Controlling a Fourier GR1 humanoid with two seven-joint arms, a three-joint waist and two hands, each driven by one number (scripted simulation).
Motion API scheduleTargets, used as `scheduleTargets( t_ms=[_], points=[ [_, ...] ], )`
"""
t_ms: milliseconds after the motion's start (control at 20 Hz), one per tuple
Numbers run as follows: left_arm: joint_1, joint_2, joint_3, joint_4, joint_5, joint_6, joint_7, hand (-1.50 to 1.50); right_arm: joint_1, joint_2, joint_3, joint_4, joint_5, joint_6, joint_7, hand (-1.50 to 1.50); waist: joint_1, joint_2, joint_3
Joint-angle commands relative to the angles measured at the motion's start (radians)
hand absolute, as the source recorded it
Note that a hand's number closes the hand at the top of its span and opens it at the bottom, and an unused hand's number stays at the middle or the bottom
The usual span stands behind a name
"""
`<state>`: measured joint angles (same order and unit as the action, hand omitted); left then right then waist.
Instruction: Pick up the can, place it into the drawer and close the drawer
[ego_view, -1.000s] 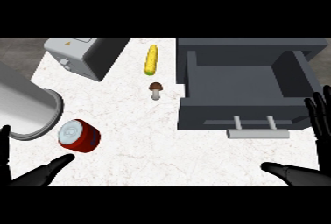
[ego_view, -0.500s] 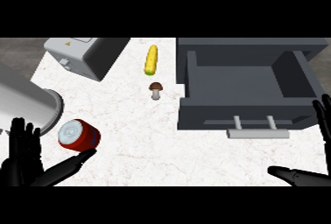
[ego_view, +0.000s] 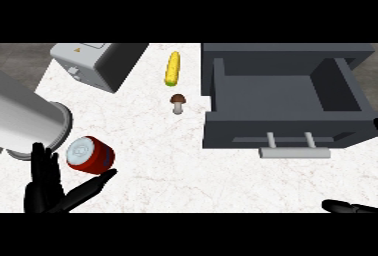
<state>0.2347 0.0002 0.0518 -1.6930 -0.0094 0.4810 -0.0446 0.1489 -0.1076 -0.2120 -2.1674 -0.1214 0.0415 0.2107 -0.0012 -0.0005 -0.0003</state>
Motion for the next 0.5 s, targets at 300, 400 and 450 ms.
scheduleTargets(
  t_ms=[300, 400, 450],
  points=[
    [-0.087, 0.0, 0.012, 0.33, 0.133, 0.056, -0.241, -1.5, 0.006, -0.001, -0.05, -0.018, -0.025, 0.032, 0.013, -1.5, -0.002, 0.001, 0.0],
    [-0.03, 0.0, 0.037, 0.325, 0.153, 0.006, -0.285, -1.5, -0.006, -0.012, -0.06, -0.025, -0.031, 0.042, 0.039, -1.5, 0.001, 0.0, 0.0],
    [-0.075, 0.0, 0.032, 0.267, 0.1, 0.023, -0.156, -1.5, 0.045, 0.023, -0.047, -0.018, -0.027, 0.07, -0.021, -1.5, -0.001, 0.0, 0.0]
  ],
)
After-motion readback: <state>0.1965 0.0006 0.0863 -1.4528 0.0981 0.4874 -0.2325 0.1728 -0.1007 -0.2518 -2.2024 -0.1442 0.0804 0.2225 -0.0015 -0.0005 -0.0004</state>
